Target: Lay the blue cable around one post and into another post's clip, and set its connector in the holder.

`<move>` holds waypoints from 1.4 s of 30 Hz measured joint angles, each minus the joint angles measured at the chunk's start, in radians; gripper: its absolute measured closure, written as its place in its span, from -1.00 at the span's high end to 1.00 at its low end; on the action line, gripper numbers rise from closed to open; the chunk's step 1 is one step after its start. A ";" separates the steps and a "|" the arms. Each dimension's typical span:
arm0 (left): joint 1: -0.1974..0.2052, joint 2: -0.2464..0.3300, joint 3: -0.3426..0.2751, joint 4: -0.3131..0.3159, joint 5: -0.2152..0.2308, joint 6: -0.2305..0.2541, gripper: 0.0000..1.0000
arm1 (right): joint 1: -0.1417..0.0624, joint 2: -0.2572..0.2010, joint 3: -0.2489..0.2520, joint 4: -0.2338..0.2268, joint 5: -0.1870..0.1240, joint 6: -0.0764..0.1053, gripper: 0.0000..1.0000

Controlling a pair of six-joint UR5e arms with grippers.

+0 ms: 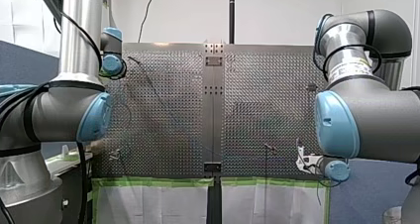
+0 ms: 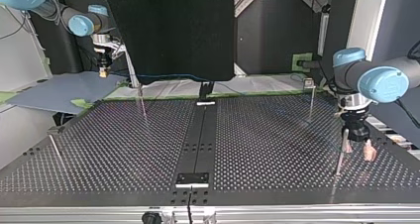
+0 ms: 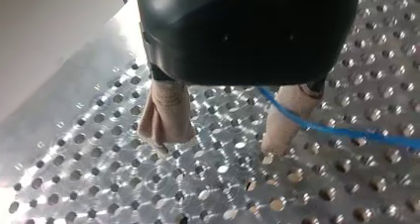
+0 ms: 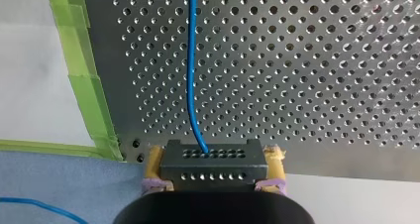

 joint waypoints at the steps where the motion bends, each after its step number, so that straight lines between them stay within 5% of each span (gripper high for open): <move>1: 0.001 0.001 0.000 -0.001 0.006 -0.009 1.00 | 0.001 0.000 0.000 0.000 0.000 0.000 -1.00; 15: 0.027 0.077 -0.019 -0.088 0.060 -0.142 1.00 | 0.008 0.000 0.000 0.004 -0.001 -0.005 -1.00; 26: 0.032 0.120 -0.096 -0.074 0.131 -0.241 1.00 | 0.011 0.001 0.000 0.005 0.000 -0.004 -1.00; 32: 0.037 0.173 -0.124 -0.076 0.133 -0.294 1.00 | 0.011 0.000 0.000 0.004 0.000 -0.002 -1.00; 42: 0.051 0.275 -0.126 -0.170 0.047 -0.238 1.00 | 0.013 0.000 -0.002 0.003 -0.001 0.005 -1.00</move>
